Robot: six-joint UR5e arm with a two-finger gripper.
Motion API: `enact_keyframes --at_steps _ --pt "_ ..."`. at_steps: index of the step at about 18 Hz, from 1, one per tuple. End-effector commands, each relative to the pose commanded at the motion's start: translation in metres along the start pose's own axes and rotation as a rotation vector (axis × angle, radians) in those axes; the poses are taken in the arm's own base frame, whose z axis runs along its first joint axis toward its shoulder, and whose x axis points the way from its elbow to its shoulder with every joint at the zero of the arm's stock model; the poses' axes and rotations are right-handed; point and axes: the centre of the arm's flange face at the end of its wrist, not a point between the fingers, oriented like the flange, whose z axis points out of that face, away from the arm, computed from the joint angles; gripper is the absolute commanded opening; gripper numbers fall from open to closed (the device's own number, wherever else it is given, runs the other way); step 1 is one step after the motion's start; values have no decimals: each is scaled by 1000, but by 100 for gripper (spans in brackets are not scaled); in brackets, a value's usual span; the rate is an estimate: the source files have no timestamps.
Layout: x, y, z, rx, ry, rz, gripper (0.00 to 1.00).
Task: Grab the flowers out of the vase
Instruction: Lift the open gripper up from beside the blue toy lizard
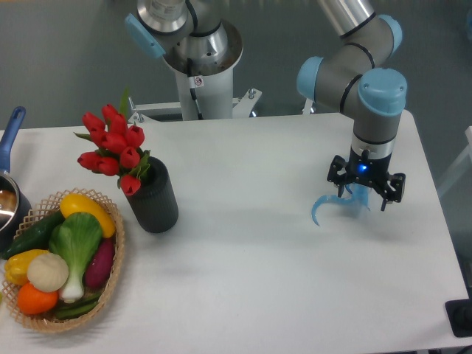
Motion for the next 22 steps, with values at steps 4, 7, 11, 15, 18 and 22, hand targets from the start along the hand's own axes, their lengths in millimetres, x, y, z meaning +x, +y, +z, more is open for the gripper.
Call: enact_keyframes --at_steps 4,7,11,15,18,22 --pt "0 0 -2 3 -2 -4 100" --pt "2 -13 -9 29 -9 7 100" --pt "13 -26 -8 162 45 -42 100" --pt "23 -41 -17 300 85 -35 100" --pt "38 -64 -34 359 89 8 100" --pt "56 -80 -49 536 154 14 100"
